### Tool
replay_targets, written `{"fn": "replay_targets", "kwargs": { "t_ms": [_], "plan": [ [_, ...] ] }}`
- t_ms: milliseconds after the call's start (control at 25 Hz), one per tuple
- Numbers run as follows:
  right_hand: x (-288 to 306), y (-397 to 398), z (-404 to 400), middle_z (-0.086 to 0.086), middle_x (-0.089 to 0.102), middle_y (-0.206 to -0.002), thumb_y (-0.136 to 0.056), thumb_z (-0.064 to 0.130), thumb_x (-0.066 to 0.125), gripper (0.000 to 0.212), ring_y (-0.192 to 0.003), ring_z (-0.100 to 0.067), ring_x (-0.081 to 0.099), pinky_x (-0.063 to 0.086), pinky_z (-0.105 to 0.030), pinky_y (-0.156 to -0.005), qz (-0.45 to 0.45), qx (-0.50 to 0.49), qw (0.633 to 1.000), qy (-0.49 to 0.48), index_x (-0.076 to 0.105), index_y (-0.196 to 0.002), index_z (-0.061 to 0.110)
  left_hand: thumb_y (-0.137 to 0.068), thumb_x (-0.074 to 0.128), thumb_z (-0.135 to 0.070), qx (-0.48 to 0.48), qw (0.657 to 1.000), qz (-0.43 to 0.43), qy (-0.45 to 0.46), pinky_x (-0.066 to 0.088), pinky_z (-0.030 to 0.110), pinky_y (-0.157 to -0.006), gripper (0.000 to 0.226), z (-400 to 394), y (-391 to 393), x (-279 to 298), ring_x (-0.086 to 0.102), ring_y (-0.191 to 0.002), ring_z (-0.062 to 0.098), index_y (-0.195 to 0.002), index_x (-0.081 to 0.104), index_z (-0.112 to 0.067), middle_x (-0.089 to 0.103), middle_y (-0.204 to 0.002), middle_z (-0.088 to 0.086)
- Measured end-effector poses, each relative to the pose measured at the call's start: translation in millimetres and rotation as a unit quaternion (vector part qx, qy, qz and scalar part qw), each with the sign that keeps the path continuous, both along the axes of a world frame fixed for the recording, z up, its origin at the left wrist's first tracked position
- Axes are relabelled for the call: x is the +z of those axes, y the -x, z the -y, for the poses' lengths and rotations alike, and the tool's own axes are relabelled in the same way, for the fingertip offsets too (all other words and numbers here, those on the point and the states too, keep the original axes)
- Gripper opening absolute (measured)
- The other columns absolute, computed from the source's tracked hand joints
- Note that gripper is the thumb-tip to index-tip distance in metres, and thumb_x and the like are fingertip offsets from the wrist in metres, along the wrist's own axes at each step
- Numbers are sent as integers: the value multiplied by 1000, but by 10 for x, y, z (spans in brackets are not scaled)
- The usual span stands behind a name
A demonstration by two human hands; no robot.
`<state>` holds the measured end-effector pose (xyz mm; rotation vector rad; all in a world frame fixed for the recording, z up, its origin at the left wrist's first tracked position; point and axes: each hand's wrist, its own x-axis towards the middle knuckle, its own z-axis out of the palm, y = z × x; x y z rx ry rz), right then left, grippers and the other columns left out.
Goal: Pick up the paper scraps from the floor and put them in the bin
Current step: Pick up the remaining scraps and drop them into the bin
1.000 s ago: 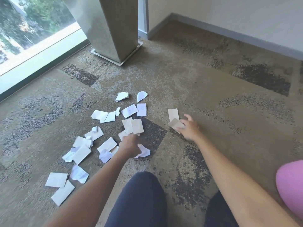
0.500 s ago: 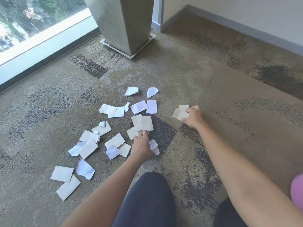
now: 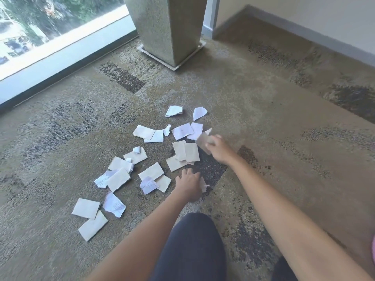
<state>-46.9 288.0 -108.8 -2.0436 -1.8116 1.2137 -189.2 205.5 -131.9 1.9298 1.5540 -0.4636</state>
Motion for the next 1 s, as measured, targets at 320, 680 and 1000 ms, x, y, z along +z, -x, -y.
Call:
{"fn": "replay_targets", "kwargs": {
  "t_ms": [320, 680, 1000],
  "plan": [
    [-1, 416, -11, 9, 13, -161, -92, 41, 62, 29, -147, -23, 12, 17, -53, -118, -19, 212, 977, 10, 63, -117, 25, -95, 56, -26, 147, 977, 156, 14, 53, 40, -84, 31, -174, 960, 332, 63, -100, 28, -122, 49, -15, 65, -111, 8],
    [-113, 1031, 172, 7, 3, -164, -85, 41, 71, 12, -150, -34, -5, 0, -67, -114, 88, 303, 949, 24, 61, -88, 36, -89, 58, -50, 206, 977, 4, -53, 21, 55, -113, 61, -117, 1905, 148, 9, -143, 35, -132, 34, -13, 16, -149, 10],
    [-74, 1293, 378, -3, 31, -146, -75, 38, 79, 55, -133, -32, 33, 32, -61, -105, 190, 345, 917, -65, 47, -118, 23, -24, 87, -69, 283, 958, 48, 16, 6, 76, -108, 165, -161, 1742, 74, -27, -145, 38, -147, -21, -49, -39, -154, -3]
  ]
}}
